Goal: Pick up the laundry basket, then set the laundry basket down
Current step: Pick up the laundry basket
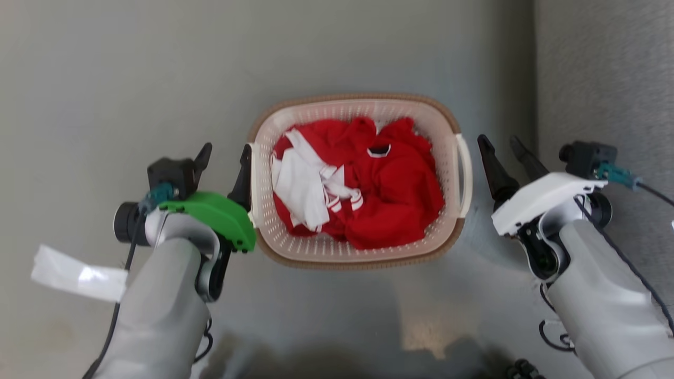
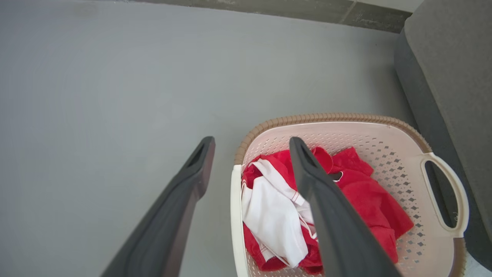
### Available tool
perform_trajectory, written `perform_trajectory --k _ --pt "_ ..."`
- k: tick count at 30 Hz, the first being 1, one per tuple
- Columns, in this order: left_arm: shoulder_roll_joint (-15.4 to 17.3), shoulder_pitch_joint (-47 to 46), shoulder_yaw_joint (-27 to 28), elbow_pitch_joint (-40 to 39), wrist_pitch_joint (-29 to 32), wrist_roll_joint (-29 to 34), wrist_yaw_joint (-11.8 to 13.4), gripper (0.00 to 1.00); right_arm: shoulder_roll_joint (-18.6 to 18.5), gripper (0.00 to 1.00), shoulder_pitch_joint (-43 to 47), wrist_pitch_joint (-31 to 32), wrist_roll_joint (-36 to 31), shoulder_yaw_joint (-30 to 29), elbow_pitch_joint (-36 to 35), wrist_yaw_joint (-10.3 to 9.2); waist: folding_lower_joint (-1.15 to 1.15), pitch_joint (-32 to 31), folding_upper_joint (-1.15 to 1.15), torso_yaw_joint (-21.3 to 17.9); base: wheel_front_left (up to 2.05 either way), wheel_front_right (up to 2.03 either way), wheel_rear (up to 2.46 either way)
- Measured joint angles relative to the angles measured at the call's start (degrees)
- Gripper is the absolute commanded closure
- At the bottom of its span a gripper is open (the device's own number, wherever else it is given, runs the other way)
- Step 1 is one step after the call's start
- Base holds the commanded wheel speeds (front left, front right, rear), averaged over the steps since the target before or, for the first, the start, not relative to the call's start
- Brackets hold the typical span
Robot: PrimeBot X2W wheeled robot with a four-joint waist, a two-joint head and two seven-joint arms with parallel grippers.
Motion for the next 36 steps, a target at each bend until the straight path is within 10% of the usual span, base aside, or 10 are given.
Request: perform_trajectory --k 34,36 --pt "-0.4 -14.3 -10.3 15.1 5.9 -12.6 -0.1 0.00 -1.7 0.00 -13.9 1.8 3.7 12.2 11.1 0.01 0.01 17.4 0.00 0.7 0.00 0.00 0.00" --pt "-0.4 -14.8 -10.9 15.5 5.9 -13.9 -0.2 0.37 -1.7 0.12 -14.3 1.8 4.2 12.8 11.3 0.01 0.01 17.5 0.00 0.8 0.00 0.00 0.00"
